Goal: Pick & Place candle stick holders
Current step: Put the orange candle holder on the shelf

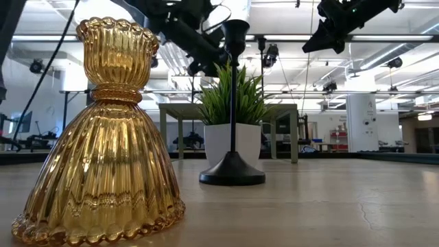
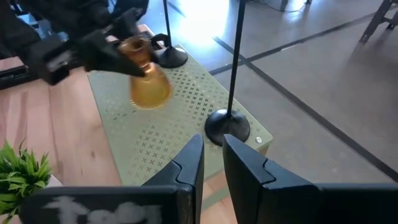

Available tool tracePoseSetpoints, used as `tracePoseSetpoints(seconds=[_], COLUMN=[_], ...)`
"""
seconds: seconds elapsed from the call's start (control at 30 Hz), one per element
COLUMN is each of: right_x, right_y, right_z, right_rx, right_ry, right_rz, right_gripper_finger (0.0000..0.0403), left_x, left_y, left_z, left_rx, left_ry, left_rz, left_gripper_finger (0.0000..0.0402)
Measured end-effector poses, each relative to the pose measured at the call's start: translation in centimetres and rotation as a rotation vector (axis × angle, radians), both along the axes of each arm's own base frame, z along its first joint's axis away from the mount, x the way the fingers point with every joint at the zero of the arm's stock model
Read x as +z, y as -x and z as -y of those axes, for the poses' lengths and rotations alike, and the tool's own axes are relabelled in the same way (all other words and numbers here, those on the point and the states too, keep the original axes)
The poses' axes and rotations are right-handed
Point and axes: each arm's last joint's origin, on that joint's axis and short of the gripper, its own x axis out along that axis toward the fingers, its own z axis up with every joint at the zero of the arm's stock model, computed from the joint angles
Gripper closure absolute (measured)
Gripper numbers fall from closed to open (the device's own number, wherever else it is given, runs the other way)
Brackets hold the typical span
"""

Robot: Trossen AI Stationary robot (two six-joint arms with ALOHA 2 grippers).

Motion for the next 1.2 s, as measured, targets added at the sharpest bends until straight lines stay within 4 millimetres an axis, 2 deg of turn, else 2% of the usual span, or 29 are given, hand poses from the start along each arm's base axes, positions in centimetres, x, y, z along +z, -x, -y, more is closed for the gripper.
tracePoseSetpoints(seconds=[0.4,0.63,0.9,1.2], right_x=[-0.1,-0.1,-0.1,-0.2], right_y=[0.0,0.0,0.0,0.1], right_z=[0.0,0.0,0.0,-0.1], right_rx=[0.010,0.010,0.012,0.019], right_ry=[0.015,0.015,0.016,0.016], right_rz=[-0.015,-0.015,-0.017,-0.034], right_gripper_finger=[0.0351,0.0351,0.0351,0.0351], left_x=[-0.3,-1.0,-1.9,-1.9], left_y=[-0.1,-1.0,-2.2,-2.1], left_z=[-0.9,-1.2,-1.7,-2.2], left_rx=[0.293,0.308,0.330,0.402], left_ry=[-0.006,-0.005,-0.012,-0.044], left_rz=[0.059,0.120,0.091,0.077], left_gripper_finger=[0.0268,0.0268,0.0268,0.0268])
